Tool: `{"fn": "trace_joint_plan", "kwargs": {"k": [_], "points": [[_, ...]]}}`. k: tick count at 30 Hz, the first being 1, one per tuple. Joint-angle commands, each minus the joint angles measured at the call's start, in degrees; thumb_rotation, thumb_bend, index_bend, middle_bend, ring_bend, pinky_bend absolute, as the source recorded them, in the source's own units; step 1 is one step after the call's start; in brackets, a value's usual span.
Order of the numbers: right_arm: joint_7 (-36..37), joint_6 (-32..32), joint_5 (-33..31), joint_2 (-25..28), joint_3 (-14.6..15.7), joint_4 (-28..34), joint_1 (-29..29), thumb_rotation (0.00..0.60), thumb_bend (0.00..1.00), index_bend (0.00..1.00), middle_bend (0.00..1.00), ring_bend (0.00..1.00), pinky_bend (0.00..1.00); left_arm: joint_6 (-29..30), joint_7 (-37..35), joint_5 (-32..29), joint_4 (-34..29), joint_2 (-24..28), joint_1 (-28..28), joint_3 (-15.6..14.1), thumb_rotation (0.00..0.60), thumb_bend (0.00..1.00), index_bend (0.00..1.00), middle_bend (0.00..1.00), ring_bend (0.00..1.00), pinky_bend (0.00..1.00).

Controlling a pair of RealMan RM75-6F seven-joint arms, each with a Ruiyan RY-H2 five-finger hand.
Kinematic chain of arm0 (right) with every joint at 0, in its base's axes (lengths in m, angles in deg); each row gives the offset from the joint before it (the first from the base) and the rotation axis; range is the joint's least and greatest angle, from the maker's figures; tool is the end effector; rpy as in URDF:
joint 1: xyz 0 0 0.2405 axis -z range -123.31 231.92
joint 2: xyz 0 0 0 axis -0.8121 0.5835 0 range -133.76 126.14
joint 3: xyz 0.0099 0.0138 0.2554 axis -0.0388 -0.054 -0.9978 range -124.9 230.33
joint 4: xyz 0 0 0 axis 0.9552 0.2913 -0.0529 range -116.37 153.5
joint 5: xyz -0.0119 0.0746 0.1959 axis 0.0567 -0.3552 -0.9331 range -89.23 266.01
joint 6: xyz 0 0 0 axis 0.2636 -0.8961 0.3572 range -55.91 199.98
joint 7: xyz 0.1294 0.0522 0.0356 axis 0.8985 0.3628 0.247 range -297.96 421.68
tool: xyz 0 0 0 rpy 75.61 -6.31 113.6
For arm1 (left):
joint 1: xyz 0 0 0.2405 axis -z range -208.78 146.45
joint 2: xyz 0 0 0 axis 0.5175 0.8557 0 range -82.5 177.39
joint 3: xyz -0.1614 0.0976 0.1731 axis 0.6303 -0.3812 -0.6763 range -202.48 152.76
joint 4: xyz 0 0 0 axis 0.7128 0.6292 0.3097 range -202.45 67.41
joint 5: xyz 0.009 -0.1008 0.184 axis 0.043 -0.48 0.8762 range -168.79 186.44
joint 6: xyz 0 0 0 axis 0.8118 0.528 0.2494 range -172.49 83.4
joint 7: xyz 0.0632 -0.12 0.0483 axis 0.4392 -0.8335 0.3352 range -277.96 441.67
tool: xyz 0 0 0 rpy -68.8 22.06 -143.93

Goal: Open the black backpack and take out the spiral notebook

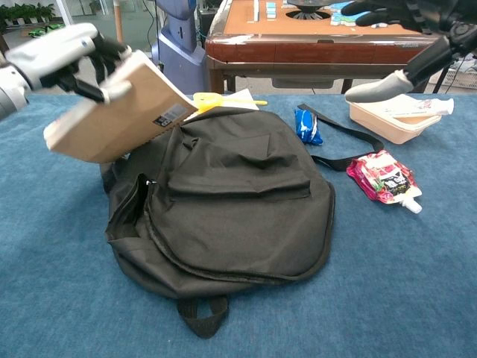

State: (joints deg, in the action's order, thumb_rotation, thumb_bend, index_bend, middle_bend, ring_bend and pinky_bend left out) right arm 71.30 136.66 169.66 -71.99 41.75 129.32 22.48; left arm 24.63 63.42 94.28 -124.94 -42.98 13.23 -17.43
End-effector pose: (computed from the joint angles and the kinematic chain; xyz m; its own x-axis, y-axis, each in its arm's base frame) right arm -0.1210 -0.2821 0.0915 -0.0311 -0.3048 0.9519 -0.8972 -0.4112 -0.1609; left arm -0.1764 0.3976 0.0422 0.2615 0.0070 0.9652 0.8320 -0.5086 -0.2218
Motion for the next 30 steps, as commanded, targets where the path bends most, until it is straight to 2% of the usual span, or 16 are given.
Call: {"fn": "trace_joint_plan", "kwargs": {"k": [1,2,4,8,11,15,18,21,25,30], "points": [[0.02,0.73,-0.66,0.96,-0.33,0.14,0.58,0.600,0.07,0.00,0.00,0.00,0.00,-13.04,3.49,-5.15,-16.77,7.46,0.00,-3.08,0.600,0.27,0.23,0.28,0.30,0.41],[0.07,1.00,-0.85,1.30,-0.43,0.22,0.80,0.600,0.07,0.00,0.00,0.00,0.00,-14.04,4.24,-6.03,-19.98,9.22,-0.08,-3.04,0.600,0.24,0.14,0.21,0.25,0.38],[0.22,1.55,-1.45,2.14,-0.61,0.38,1.35,0.600,0.07,0.00,0.00,0.00,0.00,-14.22,5.66,-6.81,-25.51,12.41,-0.71,-2.99,0.600,0.22,0.07,0.15,0.21,0.36],[-0.56,2.31,-2.70,3.64,-0.34,-0.01,2.55,0.600,0.07,0.00,0.00,0.00,0.00,-11.69,7.11,-7.68,-31.17,16.07,-2.85,-2.56,0.600,0.21,0.04,0.12,0.18,0.35],[-1.97,3.06,-4.12,4.52,0.06,-0.60,3.69,0.600,0.13,0.00,0.00,0.00,0.00,-10.23,7.64,-8.84,-33.23,18.54,-4.65,-2.42,0.600,0.21,0.04,0.12,0.18,0.33],[-4.81,4.68,-6.14,5.63,0.83,-1.86,5.67,0.600,0.18,0.00,0.02,0.00,0.00,-6.60,9.93,-10.59,-33.00,20.47,-8.04,-2.57,0.600,0.21,0.06,0.12,0.18,0.33],[-6.53,5.26,-7.34,6.45,1.80,-2.65,7.06,0.600,0.21,0.01,0.09,0.00,0.00,-4.45,10.53,-12.10,-32.19,21.21,-10.47,-2.68,0.600,0.21,0.09,0.12,0.18,0.33],[-8.89,5.45,-8.51,7.16,2.97,-3.85,8.31,0.600,0.26,0.08,0.16,0.05,0.06,-1.97,10.79,-13.50,-30.86,21.62,-13.17,-2.72,0.600,0.21,0.12,0.12,0.18,0.33],[-12.00,7.42,-8.83,6.75,4.48,-6.02,10.45,0.600,0.32,0.20,0.23,0.13,0.19,1.87,13.64,-14.68,-28.99,21.85,-16.93,-3.36,0.600,0.21,0.15,0.12,0.19,0.33],[-14.83,11.75,-8.02,5.49,6.05,-7.94,13.81,0.600,0.34,0.25,0.27,0.16,0.20,7.33,18.16,-14.85,-28.44,21.53,-21.41,-4.38,0.600,0.21,0.19,0.13,0.19,0.33]]}}
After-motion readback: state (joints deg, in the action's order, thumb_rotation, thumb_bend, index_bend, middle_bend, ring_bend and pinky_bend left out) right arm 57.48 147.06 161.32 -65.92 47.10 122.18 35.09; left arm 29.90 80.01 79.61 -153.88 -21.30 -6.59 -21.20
